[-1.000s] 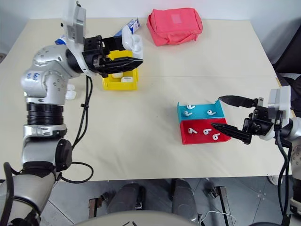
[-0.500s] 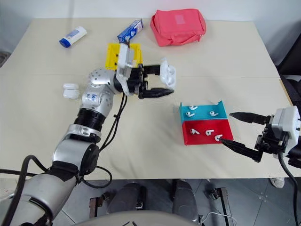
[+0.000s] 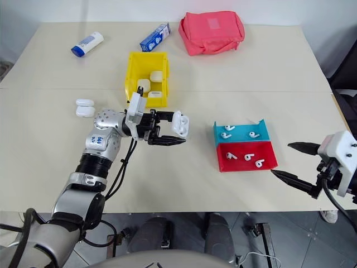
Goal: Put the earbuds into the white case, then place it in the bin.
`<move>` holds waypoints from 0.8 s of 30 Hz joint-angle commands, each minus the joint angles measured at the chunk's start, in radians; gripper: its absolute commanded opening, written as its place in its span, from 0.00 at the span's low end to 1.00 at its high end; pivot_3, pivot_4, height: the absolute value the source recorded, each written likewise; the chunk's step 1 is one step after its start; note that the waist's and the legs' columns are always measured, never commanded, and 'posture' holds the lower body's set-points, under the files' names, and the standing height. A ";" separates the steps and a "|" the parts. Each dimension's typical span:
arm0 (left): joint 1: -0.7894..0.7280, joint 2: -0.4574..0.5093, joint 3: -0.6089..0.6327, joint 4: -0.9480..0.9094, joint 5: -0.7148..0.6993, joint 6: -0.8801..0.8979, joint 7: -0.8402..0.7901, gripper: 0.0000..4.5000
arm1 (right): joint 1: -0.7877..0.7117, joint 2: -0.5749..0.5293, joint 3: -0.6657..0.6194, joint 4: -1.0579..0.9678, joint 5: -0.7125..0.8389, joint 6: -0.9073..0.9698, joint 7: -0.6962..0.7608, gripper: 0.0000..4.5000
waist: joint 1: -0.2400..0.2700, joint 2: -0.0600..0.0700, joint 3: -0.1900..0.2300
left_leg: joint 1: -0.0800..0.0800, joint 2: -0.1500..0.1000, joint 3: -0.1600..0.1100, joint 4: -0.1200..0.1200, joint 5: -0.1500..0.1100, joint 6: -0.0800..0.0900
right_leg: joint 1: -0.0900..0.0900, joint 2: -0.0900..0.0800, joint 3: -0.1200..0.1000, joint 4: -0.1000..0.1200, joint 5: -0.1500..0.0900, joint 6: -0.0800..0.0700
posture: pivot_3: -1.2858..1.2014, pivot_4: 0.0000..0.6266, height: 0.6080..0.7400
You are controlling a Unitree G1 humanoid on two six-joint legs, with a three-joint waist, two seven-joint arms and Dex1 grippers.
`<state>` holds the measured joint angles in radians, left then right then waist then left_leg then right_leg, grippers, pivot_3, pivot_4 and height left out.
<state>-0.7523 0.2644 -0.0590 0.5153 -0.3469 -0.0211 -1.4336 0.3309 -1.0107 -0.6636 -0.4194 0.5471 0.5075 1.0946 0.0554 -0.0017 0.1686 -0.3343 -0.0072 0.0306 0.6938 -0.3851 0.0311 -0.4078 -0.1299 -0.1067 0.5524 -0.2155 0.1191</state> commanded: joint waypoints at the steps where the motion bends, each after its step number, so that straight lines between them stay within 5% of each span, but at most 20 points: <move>1: 0.030 0.008 -0.027 -0.080 -0.007 -0.005 -0.022 0.62 | 0.000 -0.015 0.003 -0.031 -0.029 0.035 -0.032 1.00 | -0.001 0.000 0.000 | 0.000 0.000 0.000 0.000 0.000 0.000 | 0.000 0.000 0.000 0.000 0.000 0.000 | 0.52 0.24 1.00; 24: 0.231 -0.028 -0.063 -0.427 -0.028 0.048 0.236 0.62 | 0.129 -0.009 -0.092 -0.458 -0.058 0.441 -0.190 1.00 | 0.000 0.002 -0.002 | 0.000 0.001 -0.001 0.002 -0.003 0.001 | 0.001 0.000 0.001 -0.001 0.000 0.000 | 0.52 0.24 1.00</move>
<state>-0.5271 0.2417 -0.1344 0.1350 -0.3476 0.0326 -1.2099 0.4717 -0.9989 -0.7239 -0.8449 0.4969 0.9135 0.9259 0.0550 0.0004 0.1667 -0.3347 -0.0066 0.0298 0.6963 -0.3882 0.0320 -0.4073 -0.1300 -0.1052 0.5517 -0.2156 0.1189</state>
